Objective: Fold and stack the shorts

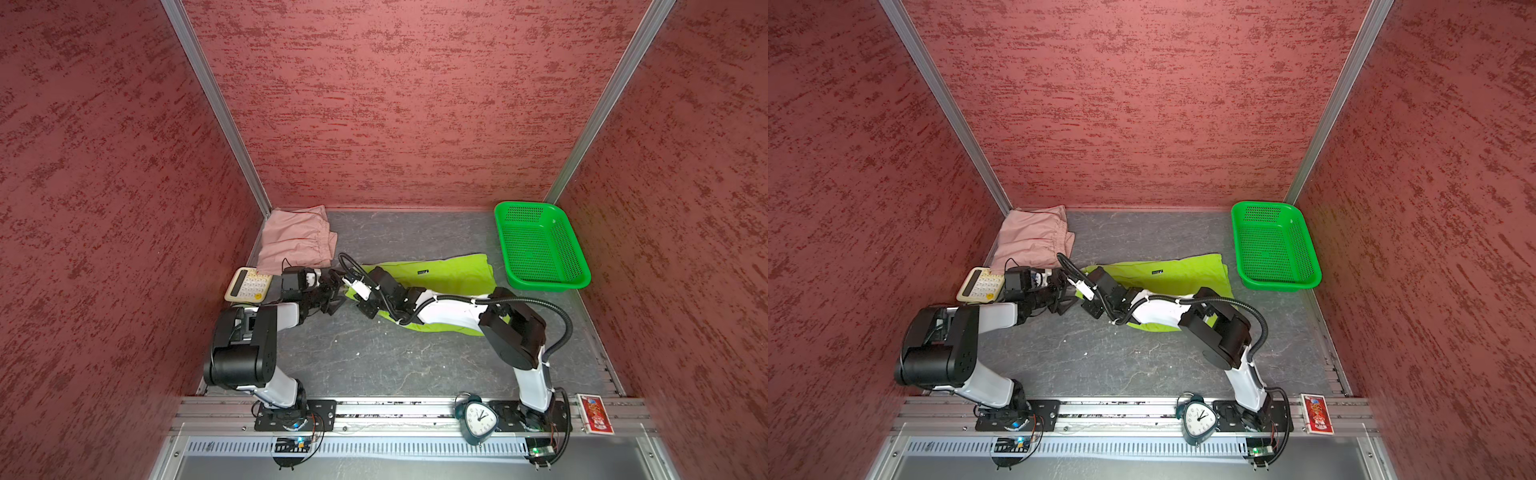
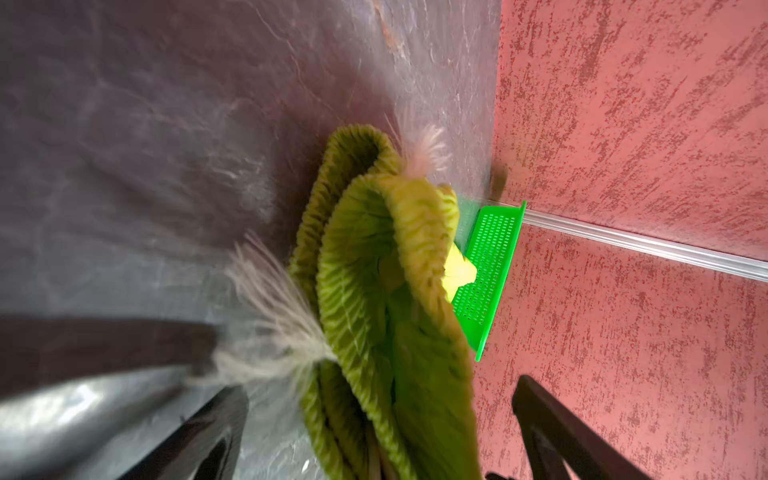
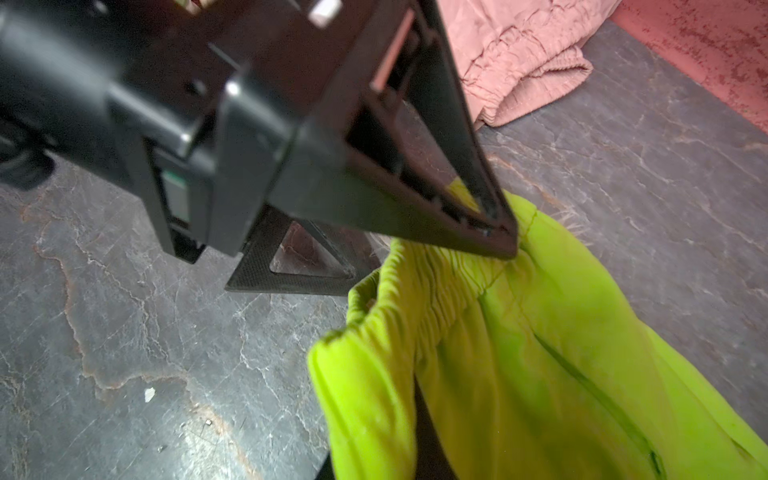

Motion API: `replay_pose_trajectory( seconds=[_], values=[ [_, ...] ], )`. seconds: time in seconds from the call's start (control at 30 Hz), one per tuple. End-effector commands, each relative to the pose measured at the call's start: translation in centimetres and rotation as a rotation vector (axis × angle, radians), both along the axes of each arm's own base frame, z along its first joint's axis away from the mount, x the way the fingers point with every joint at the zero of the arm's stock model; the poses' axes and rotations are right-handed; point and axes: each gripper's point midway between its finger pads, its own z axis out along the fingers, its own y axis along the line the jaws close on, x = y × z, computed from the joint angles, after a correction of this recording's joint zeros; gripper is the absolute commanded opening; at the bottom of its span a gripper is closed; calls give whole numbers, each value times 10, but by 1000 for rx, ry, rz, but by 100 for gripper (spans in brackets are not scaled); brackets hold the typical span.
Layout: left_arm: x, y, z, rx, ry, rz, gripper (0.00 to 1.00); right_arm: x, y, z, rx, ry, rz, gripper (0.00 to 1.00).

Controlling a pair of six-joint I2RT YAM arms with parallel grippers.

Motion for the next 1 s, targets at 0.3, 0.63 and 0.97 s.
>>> replay_pose_trajectory(
  seconds=[0.3, 0.63, 0.97],
  values=[
    [23, -27, -2, 11, -49, -99, 99, 0, 12, 30, 86, -55, 49, 4],
    [11, -37, 7, 142, -34, -213, 15, -5, 9, 44, 127, -51, 48, 59],
    [5, -14, 53, 360, -34, -359, 0, -14, -85, 117, 346, 194, -115, 83]
  ],
)
